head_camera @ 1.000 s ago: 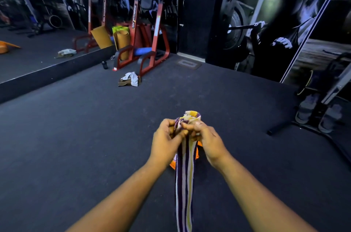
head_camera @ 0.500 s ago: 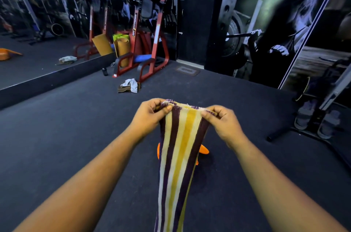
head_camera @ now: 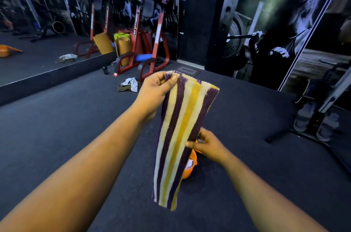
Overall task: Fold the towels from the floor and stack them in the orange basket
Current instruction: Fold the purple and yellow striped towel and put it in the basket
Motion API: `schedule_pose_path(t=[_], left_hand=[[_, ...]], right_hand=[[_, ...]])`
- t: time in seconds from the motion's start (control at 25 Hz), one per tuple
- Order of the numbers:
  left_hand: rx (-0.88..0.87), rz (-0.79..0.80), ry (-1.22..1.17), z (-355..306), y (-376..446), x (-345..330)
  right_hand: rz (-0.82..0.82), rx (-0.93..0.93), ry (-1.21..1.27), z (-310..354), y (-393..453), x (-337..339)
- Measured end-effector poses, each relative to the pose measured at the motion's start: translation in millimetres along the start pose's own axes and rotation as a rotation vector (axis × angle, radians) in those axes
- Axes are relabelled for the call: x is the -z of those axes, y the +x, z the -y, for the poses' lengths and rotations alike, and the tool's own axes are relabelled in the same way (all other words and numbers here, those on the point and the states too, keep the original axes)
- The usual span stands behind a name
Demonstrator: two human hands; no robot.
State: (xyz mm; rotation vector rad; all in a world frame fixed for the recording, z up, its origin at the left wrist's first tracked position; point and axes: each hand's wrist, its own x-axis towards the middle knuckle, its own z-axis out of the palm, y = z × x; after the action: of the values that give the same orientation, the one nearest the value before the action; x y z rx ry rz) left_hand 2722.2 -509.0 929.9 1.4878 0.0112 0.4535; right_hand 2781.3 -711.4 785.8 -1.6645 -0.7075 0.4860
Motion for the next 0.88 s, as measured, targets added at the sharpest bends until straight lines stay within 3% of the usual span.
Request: schedule_pose_path(t=[0.16, 0.24, 0.36, 0.48, 0.68, 0.76, 0.88], left_hand=[[0.012, -0.025, -0.120, -13.3, 10.2, 5.9], [0.054, 0.047, -0.069, 17.7, -3.8, 18.7], [0.293, 0.155, 0.088, 98.7, -48.1, 30.5], [0.484, 0.268, -0.050, 165.5, -96.9, 26.9], [0.508, 0.357, 0.027, 181.8, -130.2, 7.0], [0.499, 0.260, -0.008, 175.3, -122.5, 1.3], [0.503, 0.102, -0.142, 165.2, -105.9, -1.9]], right_hand=[[-0.201, 0.005, 0.161, 20.9, 6.4, -13.7], [-0.238, 0.042, 0.331, 49.0, 15.9, -13.5], [-0.282, 0.044, 0.492, 89.4, 34.7, -6.8], [-0.313, -0.019, 0.582, 114.7, 50.3, 7.3], [-0.495, -0.131, 0.668, 107.2, 64.4, 38.9], [-0.437, -0.156, 0.652, 83.8, 51.0, 44.4], [-0.174, -0.368, 0.413, 20.4, -2.1, 34.8]])
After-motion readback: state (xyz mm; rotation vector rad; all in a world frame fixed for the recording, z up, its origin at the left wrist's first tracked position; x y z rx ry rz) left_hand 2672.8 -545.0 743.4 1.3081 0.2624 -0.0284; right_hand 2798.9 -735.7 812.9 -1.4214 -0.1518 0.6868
